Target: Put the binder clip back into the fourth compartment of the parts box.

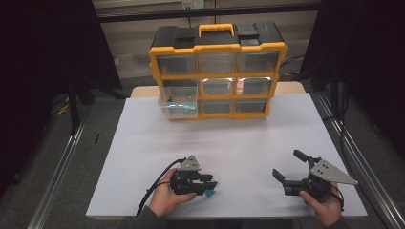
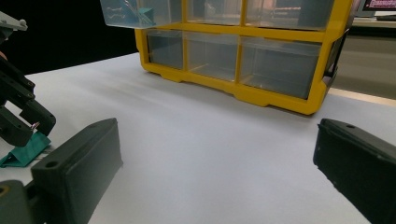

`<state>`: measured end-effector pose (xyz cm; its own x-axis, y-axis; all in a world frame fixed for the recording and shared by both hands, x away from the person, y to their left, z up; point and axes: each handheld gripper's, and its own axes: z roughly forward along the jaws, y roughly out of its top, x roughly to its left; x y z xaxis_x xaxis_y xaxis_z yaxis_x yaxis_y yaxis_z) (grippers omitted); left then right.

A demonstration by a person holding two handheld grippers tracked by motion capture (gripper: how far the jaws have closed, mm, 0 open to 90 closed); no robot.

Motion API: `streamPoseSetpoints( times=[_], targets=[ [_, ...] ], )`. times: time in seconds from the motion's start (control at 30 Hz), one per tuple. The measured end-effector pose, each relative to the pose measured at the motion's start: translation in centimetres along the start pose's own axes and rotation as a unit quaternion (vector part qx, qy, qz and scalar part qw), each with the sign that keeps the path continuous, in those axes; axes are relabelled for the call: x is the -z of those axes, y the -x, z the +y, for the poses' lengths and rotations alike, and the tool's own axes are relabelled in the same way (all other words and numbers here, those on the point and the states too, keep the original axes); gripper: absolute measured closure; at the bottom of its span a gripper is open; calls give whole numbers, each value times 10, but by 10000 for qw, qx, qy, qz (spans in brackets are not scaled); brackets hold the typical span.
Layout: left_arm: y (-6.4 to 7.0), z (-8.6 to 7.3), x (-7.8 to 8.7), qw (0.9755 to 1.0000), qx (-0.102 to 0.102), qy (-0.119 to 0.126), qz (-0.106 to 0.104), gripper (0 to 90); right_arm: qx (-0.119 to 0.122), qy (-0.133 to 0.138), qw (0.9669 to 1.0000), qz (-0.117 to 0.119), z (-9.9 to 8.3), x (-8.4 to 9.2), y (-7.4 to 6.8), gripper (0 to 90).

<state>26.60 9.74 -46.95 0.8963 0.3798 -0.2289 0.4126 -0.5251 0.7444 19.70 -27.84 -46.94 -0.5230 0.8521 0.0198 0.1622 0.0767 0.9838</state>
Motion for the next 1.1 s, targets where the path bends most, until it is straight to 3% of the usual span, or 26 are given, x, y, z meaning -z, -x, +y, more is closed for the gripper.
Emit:
streamPoseSetpoints(
  times=[0.03,0.1,0.17,0.33,0.4,0.53,0.8,0.87,0.93,1.1],
  targets=[
    [1,0,-2,10000,-25,-9,92,665,-20,-11,10000,3,0,0,0,5],
    [2,0,-3,9999,-112,-88,76,674,-33,-11,10000,5,0,0,-1,5],
    [1,1,-3,9999,-77,-64,58,736,-20,-4,10000,-1,0,0,-1,5],
    [-3,2,-1,9999,9,-135,46,749,16,9,10000,6,0,0,0,6],
    [-4,2,0,9999,86,-55,113,752,8,16,10000,13,0,0,0,6],
    [-10,4,5,9996,241,141,-14,756,4,25,10000,1,0,0,0,6],
    [-22,15,20,9989,397,245,-46,771,6,30,10000,-16,0,0,0,6],
    [-24,19,26,9987,418,283,-36,837,-1,21,10000,-24,0,0,0,5],
    [-27,23,31,9982,474,374,-57,844,0,18,10000,-10,0,0,1,6],
    [-33,29,38,9983,469,327,66,874,0,2,10000,11,0,0,0,6]
  ],
)
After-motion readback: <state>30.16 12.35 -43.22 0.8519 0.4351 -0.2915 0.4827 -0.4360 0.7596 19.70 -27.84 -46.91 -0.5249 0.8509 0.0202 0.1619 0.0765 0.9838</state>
